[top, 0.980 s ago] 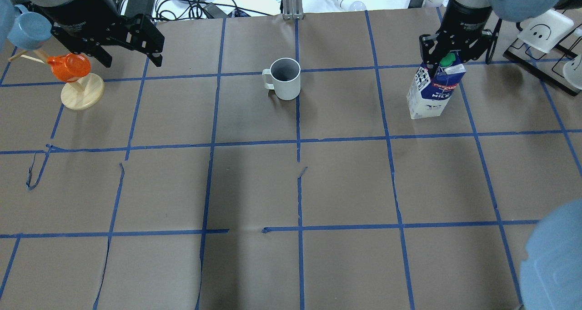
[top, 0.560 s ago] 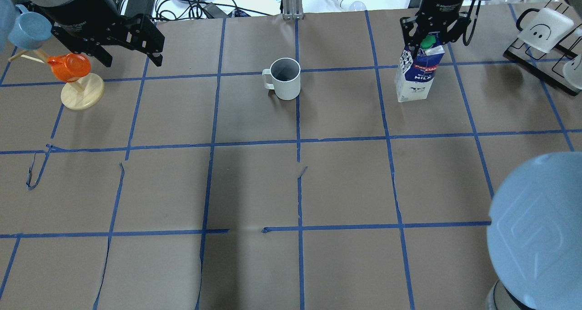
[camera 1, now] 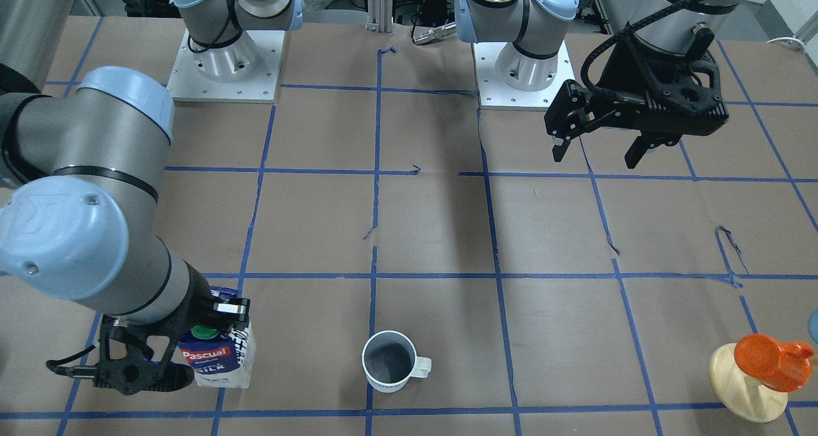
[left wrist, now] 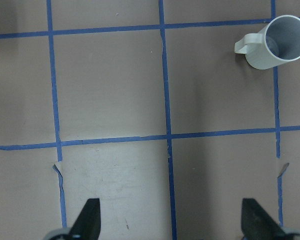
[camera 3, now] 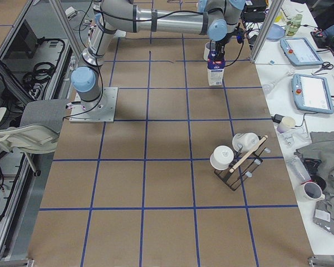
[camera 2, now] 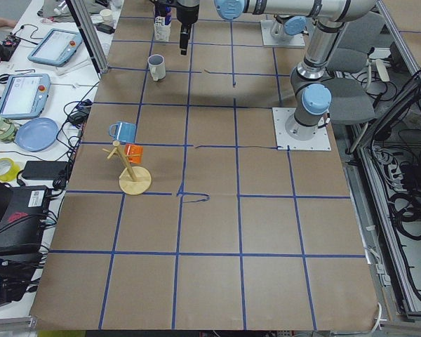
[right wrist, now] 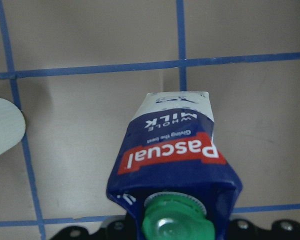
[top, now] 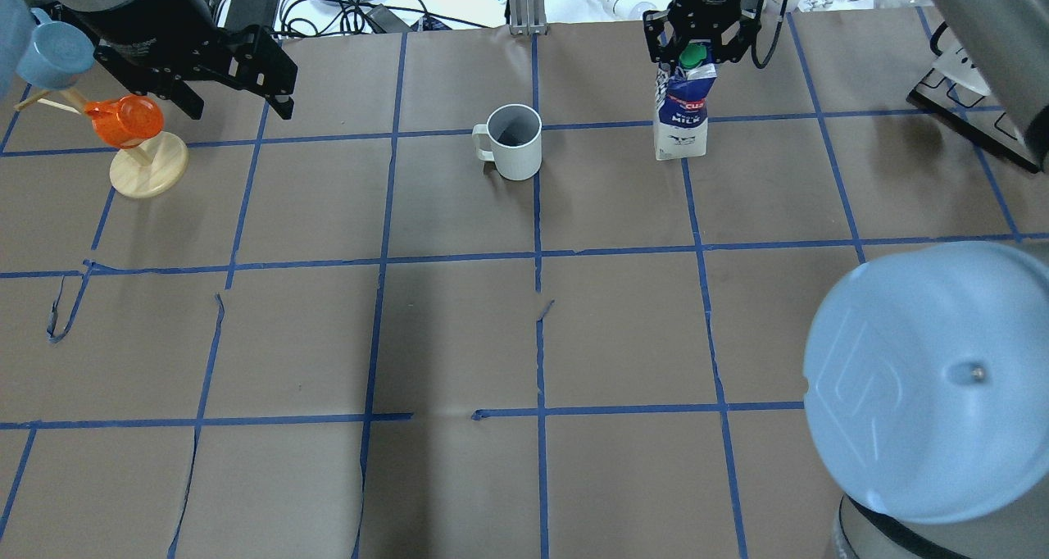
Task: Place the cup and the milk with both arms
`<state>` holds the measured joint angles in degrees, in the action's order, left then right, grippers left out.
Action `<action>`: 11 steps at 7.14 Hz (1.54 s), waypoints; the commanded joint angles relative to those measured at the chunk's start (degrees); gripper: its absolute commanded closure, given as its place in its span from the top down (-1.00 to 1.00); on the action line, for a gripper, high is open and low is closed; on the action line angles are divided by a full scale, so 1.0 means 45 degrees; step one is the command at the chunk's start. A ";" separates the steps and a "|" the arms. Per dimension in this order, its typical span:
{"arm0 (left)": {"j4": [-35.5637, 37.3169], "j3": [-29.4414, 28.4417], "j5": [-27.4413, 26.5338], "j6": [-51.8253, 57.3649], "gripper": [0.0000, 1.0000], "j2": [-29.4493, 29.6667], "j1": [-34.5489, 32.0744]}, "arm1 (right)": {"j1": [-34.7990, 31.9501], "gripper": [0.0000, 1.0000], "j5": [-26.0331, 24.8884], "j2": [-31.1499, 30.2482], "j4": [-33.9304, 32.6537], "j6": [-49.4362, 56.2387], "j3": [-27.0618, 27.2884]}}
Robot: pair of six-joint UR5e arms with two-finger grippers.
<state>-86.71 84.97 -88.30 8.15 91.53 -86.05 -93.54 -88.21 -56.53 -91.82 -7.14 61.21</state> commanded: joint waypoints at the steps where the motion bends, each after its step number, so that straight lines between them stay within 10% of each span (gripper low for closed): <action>1: 0.0011 0.0023 -0.0007 0.0141 1.00 -0.0007 0.0000 | -0.0812 -0.18 0.0771 0.0139 -0.0277 -0.1066 -0.0224; 8: -0.0008 0.0043 0.0013 0.0141 1.00 0.0070 -0.0039 | -0.1284 -0.09 0.1965 0.0900 -0.1432 -0.1813 -0.0146; 11: -0.0008 0.0043 0.0013 0.0141 1.00 0.0090 -0.0078 | -0.1362 0.70 0.1945 0.0882 -0.1685 -0.1675 -0.0030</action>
<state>-86.75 85.23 -88.24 8.79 91.85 -86.35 -99.60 -79.45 -52.52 -98.95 -14.67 60.69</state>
